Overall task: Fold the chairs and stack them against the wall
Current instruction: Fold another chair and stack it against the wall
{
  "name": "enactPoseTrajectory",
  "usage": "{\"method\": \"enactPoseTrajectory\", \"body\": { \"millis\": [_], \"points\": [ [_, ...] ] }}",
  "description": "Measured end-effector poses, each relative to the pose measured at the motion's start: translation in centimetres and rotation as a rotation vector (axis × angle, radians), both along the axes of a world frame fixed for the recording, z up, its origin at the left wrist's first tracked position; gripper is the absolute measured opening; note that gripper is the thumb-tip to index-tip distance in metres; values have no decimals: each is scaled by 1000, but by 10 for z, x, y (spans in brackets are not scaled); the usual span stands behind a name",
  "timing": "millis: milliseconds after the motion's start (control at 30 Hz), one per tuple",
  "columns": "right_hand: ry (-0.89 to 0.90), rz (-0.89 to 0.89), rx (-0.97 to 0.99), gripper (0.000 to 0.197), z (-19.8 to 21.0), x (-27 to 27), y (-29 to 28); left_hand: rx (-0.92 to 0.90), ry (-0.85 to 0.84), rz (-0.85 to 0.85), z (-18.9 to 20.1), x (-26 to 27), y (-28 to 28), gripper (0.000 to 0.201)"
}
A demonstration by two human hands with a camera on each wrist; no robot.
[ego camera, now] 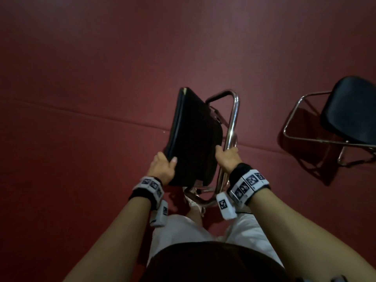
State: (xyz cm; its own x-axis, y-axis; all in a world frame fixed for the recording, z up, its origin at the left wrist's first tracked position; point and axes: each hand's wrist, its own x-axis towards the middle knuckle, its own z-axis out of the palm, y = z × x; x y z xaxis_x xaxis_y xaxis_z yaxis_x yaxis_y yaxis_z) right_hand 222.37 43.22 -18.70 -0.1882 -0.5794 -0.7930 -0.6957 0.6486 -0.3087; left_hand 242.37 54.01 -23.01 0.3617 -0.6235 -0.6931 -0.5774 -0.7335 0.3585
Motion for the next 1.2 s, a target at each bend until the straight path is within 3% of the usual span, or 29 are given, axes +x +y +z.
{"method": "enactPoseTrajectory", "body": {
  "millis": [133, 233, 333, 533, 800, 933, 1033, 1133, 1200],
  "points": [
    [-103, -62, 62, 108, 10, 52, 10, 1, 35, -34, 28, -26, 12, 57],
    [-170, -67, 109, 133, 12, 68, 12, 30, 165, -137, 40, -50, 11, 46],
    [-101, 28, 106, 116, 16, 59, 12, 58, 259, -142, 46, -61, 9, 46],
    [5, 212, -37, 69, 26, 38, 6, 99, 392, -248, 44, -50, -7, 71],
    [3, 368, -43, 51, 19, -8, 37, 191, 569, -277, 49, -69, 10, 52],
    [13, 398, -23, 50, 30, -60, 40, 223, 619, -254, 68, -99, -6, 50],
    [-13, 408, -98, 57, 41, -114, 33, 52, 528, -254, 84, -113, -34, 32],
    [-34, 505, -104, 60, 58, -181, 25, -216, 246, -380, 97, -127, -73, 12],
    [-55, 587, -77, 63, 63, -209, 24, -299, 74, -515, 102, -132, -95, 34]
  ]
}}
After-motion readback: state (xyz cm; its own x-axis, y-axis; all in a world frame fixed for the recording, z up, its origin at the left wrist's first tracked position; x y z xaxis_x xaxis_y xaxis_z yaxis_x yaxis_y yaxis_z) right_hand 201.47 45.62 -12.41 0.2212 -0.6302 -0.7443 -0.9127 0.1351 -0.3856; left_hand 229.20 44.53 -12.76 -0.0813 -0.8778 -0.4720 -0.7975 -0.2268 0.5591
